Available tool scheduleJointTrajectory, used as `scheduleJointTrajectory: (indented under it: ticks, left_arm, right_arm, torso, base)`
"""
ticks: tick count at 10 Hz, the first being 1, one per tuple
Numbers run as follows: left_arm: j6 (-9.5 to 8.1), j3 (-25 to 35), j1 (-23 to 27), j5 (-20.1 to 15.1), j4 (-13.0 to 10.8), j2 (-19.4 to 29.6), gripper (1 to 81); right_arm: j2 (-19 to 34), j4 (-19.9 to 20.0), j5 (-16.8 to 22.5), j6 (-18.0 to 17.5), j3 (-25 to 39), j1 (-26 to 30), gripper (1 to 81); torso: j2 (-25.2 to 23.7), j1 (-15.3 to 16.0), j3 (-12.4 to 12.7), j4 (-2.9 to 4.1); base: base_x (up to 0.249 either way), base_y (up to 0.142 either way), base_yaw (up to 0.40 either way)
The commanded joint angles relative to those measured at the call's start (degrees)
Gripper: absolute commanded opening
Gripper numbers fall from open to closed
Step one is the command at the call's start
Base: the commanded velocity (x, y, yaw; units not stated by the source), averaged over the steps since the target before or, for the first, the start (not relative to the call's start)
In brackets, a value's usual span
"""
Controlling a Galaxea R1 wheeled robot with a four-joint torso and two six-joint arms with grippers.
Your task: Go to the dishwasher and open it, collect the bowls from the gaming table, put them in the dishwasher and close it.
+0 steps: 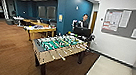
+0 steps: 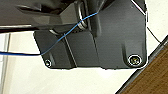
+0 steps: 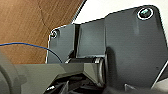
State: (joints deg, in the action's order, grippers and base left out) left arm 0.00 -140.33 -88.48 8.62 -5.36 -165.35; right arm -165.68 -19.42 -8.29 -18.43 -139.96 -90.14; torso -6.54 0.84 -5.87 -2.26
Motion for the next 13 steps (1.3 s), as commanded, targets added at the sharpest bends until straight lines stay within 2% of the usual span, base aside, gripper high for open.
scheduleJointTrajectory:
  ticks: [1, 13]
  left_arm:
    - [0.00, 0.4, 2.6, -2.6, -0.2, 0.8, 81.1]
    - [0.00, 0.3, 2.5, -2.6, -0.3, 1.0, 81.1]
  right_arm:
    - [-0.5, -1.1, 2.3, 0.2, 0.7, 2.7, 81.1]
    - [-1.0, -1.1, 2.5, 0.2, 0.5, 2.7, 81.1]
  torso:
    - [0.0, 0.0, 0.0, 0.00]
    - [0.0, 0.0, 0.0, 0.00]
  base:
    - [0.000, 0.000, 0.347]
    - [0.000, 0.000, 0.347]
